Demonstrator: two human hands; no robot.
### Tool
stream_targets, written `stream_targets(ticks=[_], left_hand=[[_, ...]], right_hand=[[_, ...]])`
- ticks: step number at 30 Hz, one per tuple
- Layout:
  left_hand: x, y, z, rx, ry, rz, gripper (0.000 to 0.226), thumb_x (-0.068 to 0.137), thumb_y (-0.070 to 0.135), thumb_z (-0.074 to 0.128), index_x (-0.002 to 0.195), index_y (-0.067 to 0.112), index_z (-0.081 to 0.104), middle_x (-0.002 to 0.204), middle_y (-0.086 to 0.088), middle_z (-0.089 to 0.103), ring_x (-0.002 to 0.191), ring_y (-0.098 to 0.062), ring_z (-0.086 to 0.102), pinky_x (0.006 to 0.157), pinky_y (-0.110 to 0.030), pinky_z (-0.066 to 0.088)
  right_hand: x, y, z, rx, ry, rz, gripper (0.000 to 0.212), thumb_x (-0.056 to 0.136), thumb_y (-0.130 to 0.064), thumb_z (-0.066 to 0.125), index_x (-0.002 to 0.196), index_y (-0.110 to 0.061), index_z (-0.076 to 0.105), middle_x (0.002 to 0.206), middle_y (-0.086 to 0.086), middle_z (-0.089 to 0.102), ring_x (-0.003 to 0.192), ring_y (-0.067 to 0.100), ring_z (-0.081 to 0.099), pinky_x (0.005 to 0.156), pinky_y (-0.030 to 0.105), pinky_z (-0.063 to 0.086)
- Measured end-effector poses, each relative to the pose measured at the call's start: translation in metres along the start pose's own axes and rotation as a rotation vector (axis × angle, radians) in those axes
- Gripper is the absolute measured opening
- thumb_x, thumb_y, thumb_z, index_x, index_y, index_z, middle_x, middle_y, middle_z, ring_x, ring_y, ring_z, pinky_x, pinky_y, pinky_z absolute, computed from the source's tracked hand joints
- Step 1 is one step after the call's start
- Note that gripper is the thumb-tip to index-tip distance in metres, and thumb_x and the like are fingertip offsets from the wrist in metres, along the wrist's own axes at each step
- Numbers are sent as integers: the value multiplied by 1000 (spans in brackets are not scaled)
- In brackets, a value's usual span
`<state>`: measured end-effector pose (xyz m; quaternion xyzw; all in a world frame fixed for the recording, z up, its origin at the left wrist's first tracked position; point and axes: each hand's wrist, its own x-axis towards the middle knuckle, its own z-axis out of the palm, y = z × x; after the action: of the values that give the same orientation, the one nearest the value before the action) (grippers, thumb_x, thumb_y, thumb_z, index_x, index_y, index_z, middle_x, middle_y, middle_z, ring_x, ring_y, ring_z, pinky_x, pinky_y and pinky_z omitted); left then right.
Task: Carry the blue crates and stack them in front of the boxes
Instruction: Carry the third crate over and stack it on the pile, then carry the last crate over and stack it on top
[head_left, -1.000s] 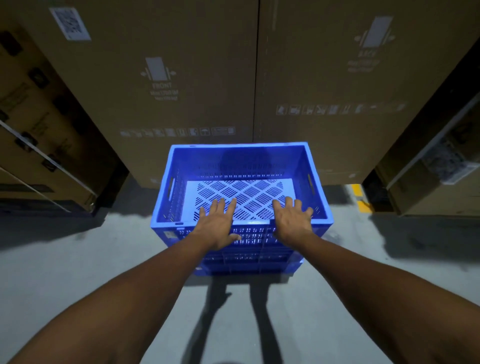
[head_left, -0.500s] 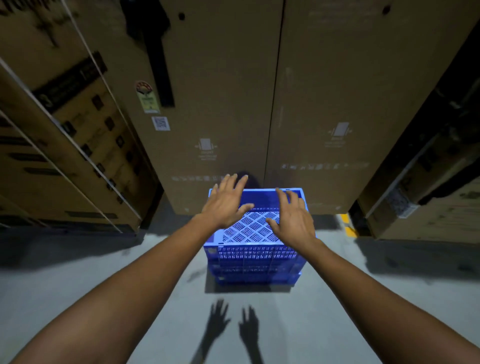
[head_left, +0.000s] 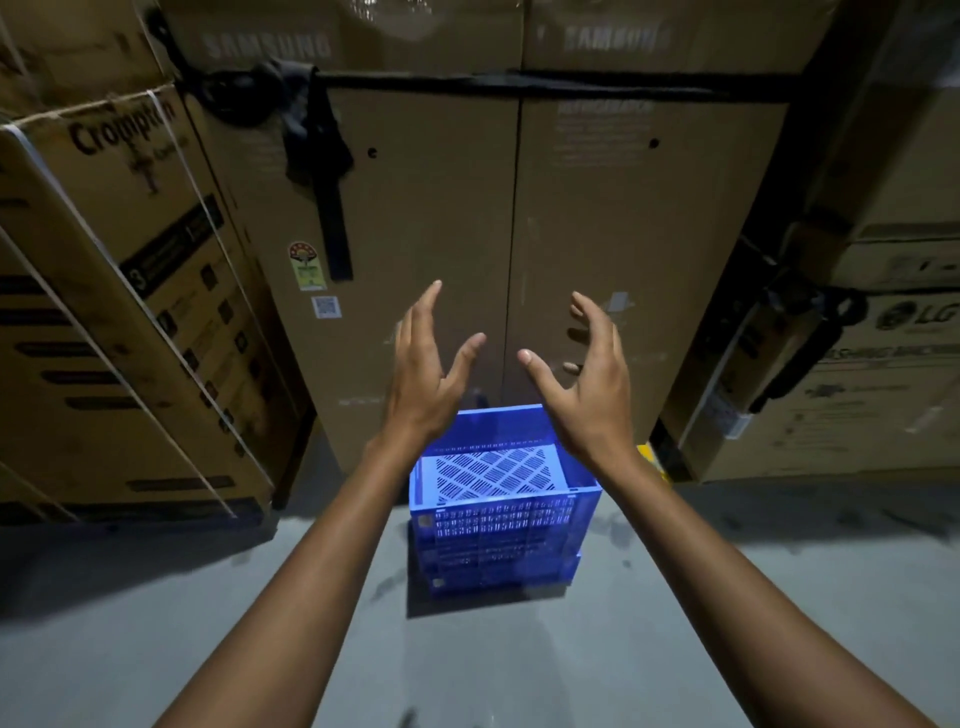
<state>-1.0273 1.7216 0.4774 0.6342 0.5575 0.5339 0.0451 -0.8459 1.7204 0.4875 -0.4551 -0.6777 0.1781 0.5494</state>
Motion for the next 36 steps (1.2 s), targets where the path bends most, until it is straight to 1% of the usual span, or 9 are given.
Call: stream_targets(ticks=[4, 11, 15, 17, 21, 25, 31, 33, 36], left_hand=[[-4, 31, -2, -70, 26, 20, 68, 92, 49, 53, 149, 23, 26, 151, -2, 37, 138, -13, 35, 110, -35, 34], [-25, 82, 12, -77, 37, 37, 66, 91, 47, 52, 147, 18, 32, 147, -2, 42, 135, -10, 39, 106, -24, 31], [-45, 117, 28, -58, 57, 29, 63, 92, 46, 52, 147, 20, 32, 145, -1, 44, 134, -8, 40, 107, -31, 36], [-58, 136, 38, -32, 67, -2, 63, 92, 49, 50, 146, 25, 31, 144, 1, 45, 132, -6, 40, 104, -29, 35], [-90, 172, 62, -4, 76, -60, 62, 92, 52, 49, 146, 32, 28, 142, 5, 45, 131, -10, 42, 103, -35, 38], [-124, 207, 77, 47, 83, -109, 62, 92, 51, 49, 146, 31, 29, 142, 5, 46, 129, -11, 43, 99, -31, 38], [-194, 267, 47, 126, 158, -120, 63, 91, 53, 47, 146, 27, 32, 137, 6, 49, 128, -9, 45, 103, -34, 41], [-221, 285, 29, 151, 196, -150, 62, 91, 54, 47, 146, 28, 32, 136, 6, 50, 127, -10, 46, 104, -40, 43], [-271, 317, -1, 173, 265, -172, 59, 92, 53, 48, 145, 32, 31, 136, 7, 51, 125, -14, 49, 99, -49, 47]], right_hand=[[-3, -25, -21, 72, 43, 13, 69, 85, -36, 72, 144, -24, 38, 143, -3, 45, 124, 2, 45, 87, 25, 53], [-6, -35, -70, 128, 69, -41, 63, 85, -33, 73, 140, -21, 44, 136, -6, 49, 118, 0, 49, 82, 27, 56], [-13, -26, -112, 174, 68, -44, 60, 86, -32, 72, 138, -20, 46, 135, -6, 50, 118, 0, 50, 82, 24, 55], [-18, -18, -134, 202, 47, -33, 58, 87, -32, 72, 137, -20, 47, 134, -5, 51, 118, 1, 50, 82, 25, 56], [-37, 4, -176, 257, -16, -10, 56, 86, -31, 73, 136, -22, 49, 132, -7, 53, 117, 6, 54, 82, 27, 56], [-64, 18, -209, 306, -99, -3, 55, 86, -31, 73, 135, -23, 49, 130, -8, 54, 117, 3, 54, 84, 25, 54], [-107, -16, -247, 434, -173, -15, 50, 87, -26, 72, 132, -24, 50, 128, -9, 56, 113, -1, 55, 81, 17, 51], [-132, -35, -261, 456, -199, -29, 50, 87, -27, 72, 132, -25, 50, 129, -9, 56, 116, 1, 55, 83, 21, 52], [-178, -62, -283, 477, -238, -75, 50, 86, -35, 70, 131, -27, 50, 128, -8, 58, 117, 8, 57, 88, 36, 55]])
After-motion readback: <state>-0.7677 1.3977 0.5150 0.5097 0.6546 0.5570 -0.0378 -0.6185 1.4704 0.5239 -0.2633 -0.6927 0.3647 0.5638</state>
